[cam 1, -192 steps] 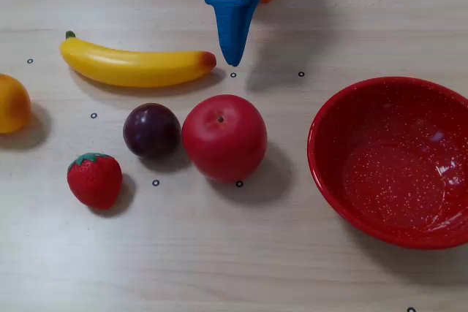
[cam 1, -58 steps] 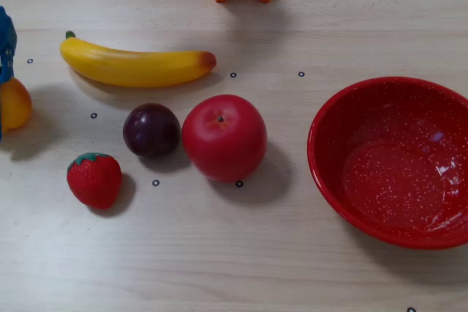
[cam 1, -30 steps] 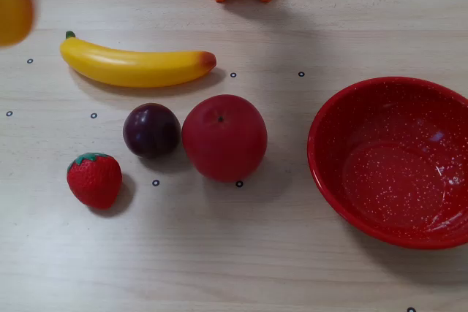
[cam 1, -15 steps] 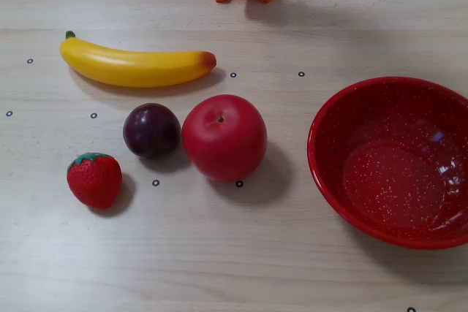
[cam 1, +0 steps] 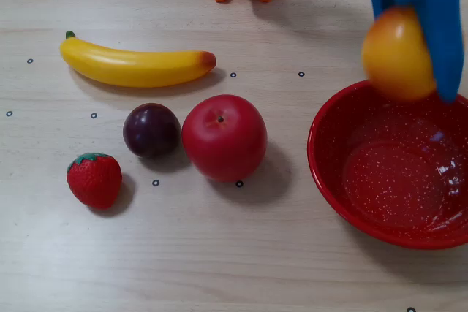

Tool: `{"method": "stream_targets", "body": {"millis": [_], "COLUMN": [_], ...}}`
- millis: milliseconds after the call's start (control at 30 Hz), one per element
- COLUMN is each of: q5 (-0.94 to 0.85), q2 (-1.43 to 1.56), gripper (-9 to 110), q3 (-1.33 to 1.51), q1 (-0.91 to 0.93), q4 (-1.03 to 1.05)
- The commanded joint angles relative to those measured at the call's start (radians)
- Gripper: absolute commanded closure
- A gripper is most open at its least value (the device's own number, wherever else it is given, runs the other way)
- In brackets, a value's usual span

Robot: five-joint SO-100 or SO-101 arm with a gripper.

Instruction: Put the peach in the red bowl.

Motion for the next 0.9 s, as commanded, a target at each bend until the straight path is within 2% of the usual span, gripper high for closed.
{"method": "stream_targets", "body": {"millis": [0, 200, 300, 400, 867], "q5": [0.021, 0.06, 0.025, 0.023, 0.038], "q2": [-0.005, -0.135, -0.173, -0.215, -0.244], "gripper": [101, 100, 77, 66, 61], "q3": [-0.141, -0.198, -0.224, -0.261, -0.296], "q1": [0.014, 0.002, -0.009, -0.011, -0.029], "q4": [-0.015, -0.034, -0.037, -0.015, -0.04]}}
